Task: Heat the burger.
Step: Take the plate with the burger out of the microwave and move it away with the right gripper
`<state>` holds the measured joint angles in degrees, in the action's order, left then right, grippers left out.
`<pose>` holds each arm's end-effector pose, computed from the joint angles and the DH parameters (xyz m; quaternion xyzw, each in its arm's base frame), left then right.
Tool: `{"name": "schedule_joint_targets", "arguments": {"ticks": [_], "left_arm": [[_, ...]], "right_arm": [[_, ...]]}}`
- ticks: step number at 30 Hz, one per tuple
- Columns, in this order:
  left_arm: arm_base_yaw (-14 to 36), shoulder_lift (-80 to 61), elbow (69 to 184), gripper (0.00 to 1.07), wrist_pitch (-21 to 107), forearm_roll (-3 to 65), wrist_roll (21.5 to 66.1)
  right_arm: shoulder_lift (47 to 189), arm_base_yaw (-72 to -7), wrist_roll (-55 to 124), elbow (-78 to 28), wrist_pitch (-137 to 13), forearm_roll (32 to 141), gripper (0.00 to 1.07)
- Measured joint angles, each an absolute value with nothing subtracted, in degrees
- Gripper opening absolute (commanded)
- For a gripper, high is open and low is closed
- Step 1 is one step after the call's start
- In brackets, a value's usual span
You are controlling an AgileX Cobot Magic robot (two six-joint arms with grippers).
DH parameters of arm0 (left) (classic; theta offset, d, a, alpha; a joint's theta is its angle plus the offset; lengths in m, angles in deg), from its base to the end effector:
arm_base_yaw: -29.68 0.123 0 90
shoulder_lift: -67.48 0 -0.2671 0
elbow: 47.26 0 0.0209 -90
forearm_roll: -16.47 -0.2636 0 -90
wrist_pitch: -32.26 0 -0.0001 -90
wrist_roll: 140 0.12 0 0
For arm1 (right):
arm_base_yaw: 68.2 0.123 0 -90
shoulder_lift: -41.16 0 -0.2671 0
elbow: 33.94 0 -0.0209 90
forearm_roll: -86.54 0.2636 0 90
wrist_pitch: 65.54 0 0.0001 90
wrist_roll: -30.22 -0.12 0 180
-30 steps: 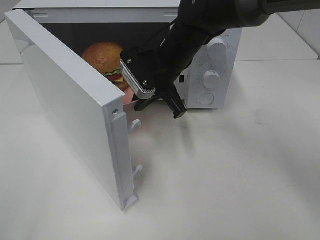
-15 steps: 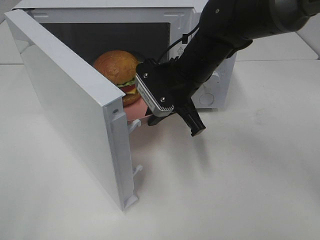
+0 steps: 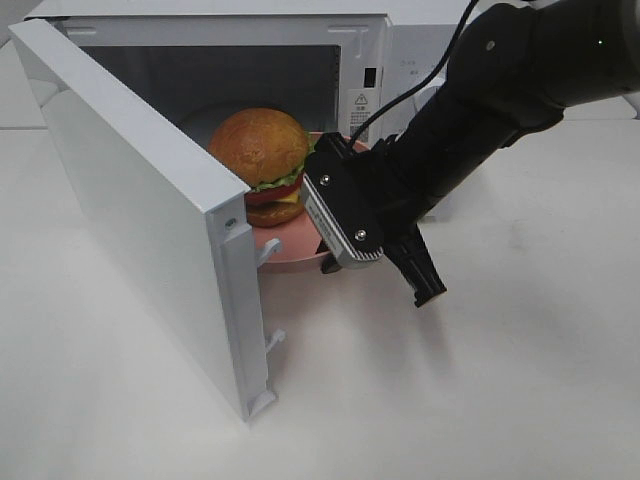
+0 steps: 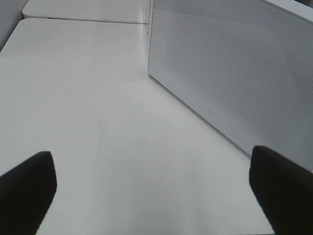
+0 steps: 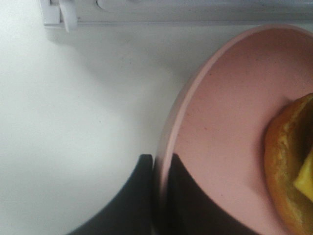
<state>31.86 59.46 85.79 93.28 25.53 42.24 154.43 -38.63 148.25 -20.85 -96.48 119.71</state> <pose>0.0470 -0.0148 0.2771 0.0046 0.8454 -0.0584 0.5310 0.3159 0.2181 0.1263 -0.8434 0.4649 0.0061 0.2691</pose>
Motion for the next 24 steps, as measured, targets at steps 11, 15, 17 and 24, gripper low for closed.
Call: {"name": "schedule_joint_targets", "arguments": {"ticks": [11, 15, 17, 24], "left_arm": [[31.9, 59.5, 85.8, 1.00, 93.3, 25.5, 42.2], [31.9, 59.5, 85.8, 1.00, 93.3, 25.5, 42.2], [31.9, 59.5, 85.8, 1.00, 93.3, 25.5, 42.2], [31.9, 59.5, 85.8, 1.00, 93.3, 25.5, 42.2]], "right_arm": [[147.7, -38.6, 148.4, -10.9, -92.1, 120.1, 0.00], [143.7, -38.6, 148.4, -5.5, -90.2, 120.2, 0.00], [141.9, -38.6, 148.4, -3.4, -89.7, 120.2, 0.00], [135.6, -38.6, 148.1, 2.8, -87.6, 120.6, 0.00]]}}
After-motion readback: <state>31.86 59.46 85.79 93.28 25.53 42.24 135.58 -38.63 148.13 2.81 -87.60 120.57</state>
